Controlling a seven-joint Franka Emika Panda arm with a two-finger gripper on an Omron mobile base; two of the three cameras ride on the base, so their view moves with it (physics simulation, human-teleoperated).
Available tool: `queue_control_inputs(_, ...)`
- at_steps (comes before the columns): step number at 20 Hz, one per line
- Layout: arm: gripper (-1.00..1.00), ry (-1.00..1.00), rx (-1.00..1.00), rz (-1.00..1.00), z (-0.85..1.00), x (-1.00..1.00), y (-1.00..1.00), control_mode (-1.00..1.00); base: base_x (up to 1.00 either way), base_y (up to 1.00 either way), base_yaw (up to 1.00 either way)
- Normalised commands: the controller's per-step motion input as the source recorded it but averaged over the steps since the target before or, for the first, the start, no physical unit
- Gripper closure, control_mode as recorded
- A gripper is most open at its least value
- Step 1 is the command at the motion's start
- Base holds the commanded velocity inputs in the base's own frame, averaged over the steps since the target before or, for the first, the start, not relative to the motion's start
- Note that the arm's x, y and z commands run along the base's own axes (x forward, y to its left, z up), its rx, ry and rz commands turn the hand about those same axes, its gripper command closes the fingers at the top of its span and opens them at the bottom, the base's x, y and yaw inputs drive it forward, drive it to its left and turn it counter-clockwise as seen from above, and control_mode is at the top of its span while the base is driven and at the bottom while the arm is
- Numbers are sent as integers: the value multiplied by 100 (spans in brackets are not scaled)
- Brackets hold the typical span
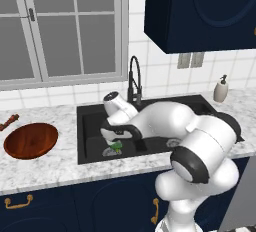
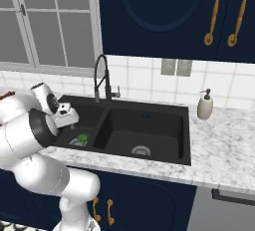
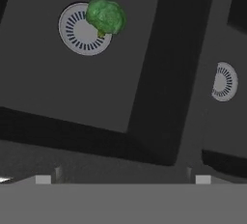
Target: Pick the broccoli from the sink and place it in the bowl. Then pick the bowl and place it in the microwave. Then close the microwave door and press the start button.
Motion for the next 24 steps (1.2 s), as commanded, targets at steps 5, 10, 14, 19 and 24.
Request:
queue_control_inputs(5, -100, 1, -1, 0, -16, 24, 5, -100, 0, 0, 0)
queue_control_inputs(10, -100, 1, -6, 5, -26, 25, 0, -100, 0, 0, 0)
queue_control_inputs(14, -100, 0, -6, 11, -38, 22, 0, -100, 0, 0, 0)
queue_control_inputs(19, -100, 0, 0, 11, -36, 18, 6, -100, 0, 0, 0)
queue_control_inputs(24, -100, 0, -5, 11, -31, 28, 12, -100, 0, 0, 0)
